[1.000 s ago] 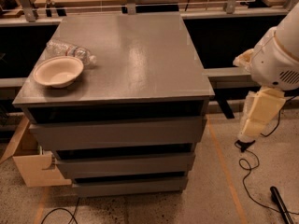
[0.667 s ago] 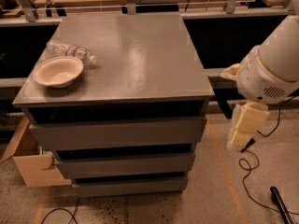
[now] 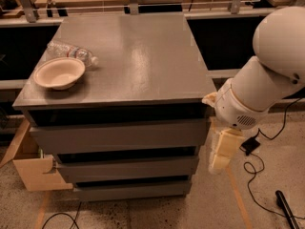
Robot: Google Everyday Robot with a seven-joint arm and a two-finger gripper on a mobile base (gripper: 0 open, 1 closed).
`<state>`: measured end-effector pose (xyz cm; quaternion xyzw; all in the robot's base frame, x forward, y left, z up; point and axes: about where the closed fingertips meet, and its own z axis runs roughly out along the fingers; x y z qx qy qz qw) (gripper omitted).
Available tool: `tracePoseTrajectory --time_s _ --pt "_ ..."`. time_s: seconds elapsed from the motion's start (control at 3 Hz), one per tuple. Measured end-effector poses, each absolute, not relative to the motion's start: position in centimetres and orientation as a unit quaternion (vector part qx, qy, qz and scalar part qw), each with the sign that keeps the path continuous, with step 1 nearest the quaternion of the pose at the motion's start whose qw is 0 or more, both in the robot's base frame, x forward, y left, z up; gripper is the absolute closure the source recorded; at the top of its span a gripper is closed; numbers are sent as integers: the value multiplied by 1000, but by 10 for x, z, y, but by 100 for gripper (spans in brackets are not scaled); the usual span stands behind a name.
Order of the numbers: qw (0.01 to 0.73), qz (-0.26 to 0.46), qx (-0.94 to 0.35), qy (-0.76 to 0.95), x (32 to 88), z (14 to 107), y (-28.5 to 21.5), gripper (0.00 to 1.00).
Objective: Open top drawer
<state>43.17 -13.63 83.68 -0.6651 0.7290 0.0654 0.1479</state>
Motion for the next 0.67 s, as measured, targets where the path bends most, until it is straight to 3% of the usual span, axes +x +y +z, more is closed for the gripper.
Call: tracePoseTrajectory --time_s 0.67 --pt "120 69 -681 720 441 764 -115 0"
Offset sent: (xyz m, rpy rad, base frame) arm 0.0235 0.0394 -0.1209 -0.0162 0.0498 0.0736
